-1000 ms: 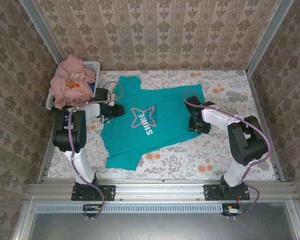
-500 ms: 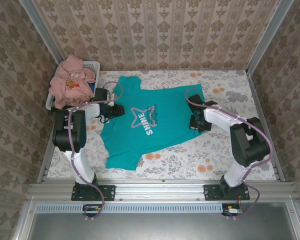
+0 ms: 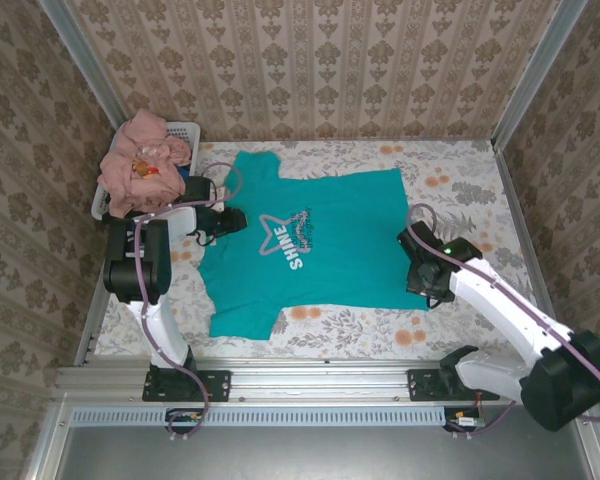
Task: Fold and stack the t-shirts
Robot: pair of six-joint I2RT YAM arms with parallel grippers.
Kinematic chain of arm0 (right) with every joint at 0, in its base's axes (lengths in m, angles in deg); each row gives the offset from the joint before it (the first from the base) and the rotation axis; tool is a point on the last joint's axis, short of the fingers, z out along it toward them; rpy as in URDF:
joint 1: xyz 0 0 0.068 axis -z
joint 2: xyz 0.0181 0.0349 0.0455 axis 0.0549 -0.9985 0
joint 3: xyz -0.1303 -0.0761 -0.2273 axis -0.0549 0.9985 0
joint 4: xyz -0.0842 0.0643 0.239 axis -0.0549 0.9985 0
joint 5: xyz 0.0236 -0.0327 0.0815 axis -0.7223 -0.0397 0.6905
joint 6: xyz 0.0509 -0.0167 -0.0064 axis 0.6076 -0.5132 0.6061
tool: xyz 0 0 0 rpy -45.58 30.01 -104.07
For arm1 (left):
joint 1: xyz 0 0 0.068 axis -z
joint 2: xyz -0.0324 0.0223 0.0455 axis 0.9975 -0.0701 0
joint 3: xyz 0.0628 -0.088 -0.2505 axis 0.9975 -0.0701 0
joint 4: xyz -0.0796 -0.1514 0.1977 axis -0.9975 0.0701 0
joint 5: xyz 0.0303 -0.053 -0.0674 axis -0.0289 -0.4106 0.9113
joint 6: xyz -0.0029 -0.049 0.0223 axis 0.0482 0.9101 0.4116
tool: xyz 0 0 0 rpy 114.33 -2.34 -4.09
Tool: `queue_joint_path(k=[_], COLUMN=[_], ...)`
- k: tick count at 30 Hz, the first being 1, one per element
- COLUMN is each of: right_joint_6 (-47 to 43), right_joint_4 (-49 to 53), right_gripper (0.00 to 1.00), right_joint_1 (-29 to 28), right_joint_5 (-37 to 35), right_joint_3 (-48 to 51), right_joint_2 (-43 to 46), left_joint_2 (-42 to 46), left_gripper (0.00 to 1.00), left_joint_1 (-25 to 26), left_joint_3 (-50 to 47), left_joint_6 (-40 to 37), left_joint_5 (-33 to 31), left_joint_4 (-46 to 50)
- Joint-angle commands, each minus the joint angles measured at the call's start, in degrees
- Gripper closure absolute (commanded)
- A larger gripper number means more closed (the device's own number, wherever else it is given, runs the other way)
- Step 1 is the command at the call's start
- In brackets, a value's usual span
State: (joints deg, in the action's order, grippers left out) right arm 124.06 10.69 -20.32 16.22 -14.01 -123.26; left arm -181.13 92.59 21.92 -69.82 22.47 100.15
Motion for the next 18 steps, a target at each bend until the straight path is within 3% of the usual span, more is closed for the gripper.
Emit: queue_joint_path(k=[1, 5, 8, 14, 16, 18], right_joint_6=[-2.75, -6.40, -8.61, -9.04, -8.32, -8.02], right_joint_4=[-3.06, -17.75, -26.08, -22.93, -23.91, -25.21], right_gripper=[0.45, 0.39, 0.36, 0.40, 0.41, 0.40], right_joint_1=[-0.07, 0.07, 0.30, 3.39, 5.10, 5.97], right_joint_5=[-0.43, 2.91, 6.44, 6.14, 8.55, 9.49], right_joint_3=[-2.56, -4.14, -7.85, -23.30, -23.86, -21.93], right_joint_2=[4.31, 0.87, -11.68, -40.98, -44.37, -43.84], left_joint_2=[-1.12, -1.59, -2.73, -3.66, -1.25, 3.11], left_gripper=[0.58, 0.58, 0.58, 0.58, 0.55, 0.46], left_joint_1=[-0.62, -0.47, -0.48, -1.11, -1.30, -1.19], left_joint_3=[-0.01, 0.58, 2.28, 4.41, 3.33, 1.14], left_joint_6=[0.84, 1.11, 1.00, 1.15, 0.83, 0.01], left_joint_5=[0.92, 1.50, 1.43, 0.92, 0.15, -1.29], left_joint_4=[-0.22, -0.29, 0.62, 2.41, 2.70, 3.19])
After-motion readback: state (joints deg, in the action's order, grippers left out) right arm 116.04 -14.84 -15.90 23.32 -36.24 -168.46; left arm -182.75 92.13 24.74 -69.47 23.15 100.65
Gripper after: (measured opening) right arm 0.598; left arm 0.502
